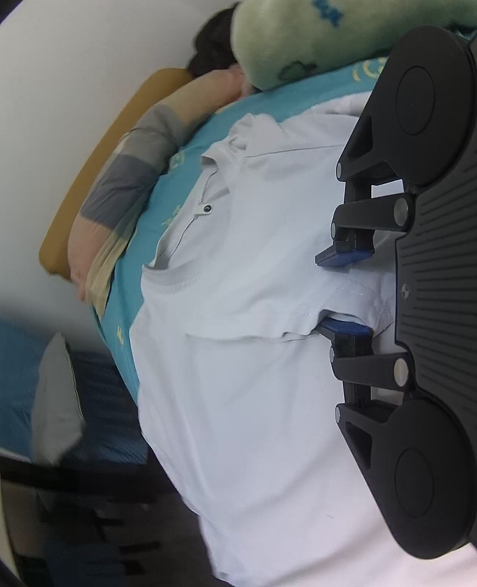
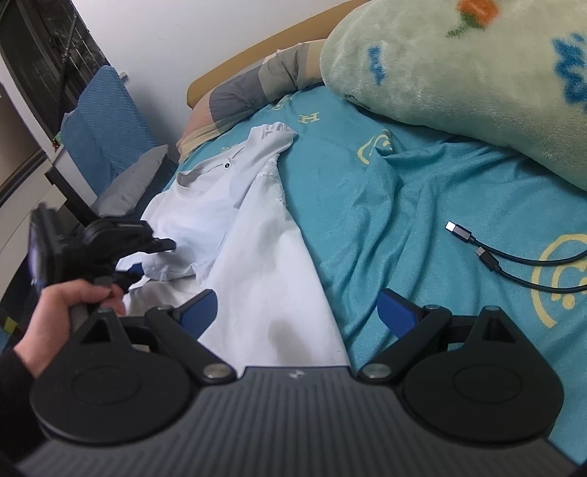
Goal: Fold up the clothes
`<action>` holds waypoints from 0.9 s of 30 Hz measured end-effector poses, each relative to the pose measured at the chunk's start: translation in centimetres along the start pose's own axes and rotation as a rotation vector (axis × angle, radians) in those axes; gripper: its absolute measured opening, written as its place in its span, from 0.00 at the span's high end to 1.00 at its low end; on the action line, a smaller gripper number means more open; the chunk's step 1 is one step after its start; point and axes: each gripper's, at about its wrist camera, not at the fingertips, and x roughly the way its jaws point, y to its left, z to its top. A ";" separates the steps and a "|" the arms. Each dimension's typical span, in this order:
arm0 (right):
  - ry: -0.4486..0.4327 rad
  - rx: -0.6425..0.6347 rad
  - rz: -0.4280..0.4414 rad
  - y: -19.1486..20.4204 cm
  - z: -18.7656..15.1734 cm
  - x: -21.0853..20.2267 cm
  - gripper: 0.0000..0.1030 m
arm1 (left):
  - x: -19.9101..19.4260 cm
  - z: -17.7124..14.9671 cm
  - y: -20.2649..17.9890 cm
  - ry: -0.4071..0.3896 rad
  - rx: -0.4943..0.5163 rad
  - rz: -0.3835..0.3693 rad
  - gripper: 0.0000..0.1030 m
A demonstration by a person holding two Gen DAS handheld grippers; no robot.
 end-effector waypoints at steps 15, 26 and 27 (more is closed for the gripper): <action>-0.013 -0.005 0.017 -0.1 0.2 0.0 0.07 | -0.3 6.7 0.5 -0.170 0.019 0.162 0.74; -0.083 -0.118 0.091 2.2 0.4 -1.3 0.07 | -13.5 -1.1 -2.9 -0.092 0.167 0.058 0.28; -0.095 -0.136 0.096 2.5 0.4 -1.7 0.07 | -15.3 -1.8 -3.2 -0.091 0.176 0.053 0.26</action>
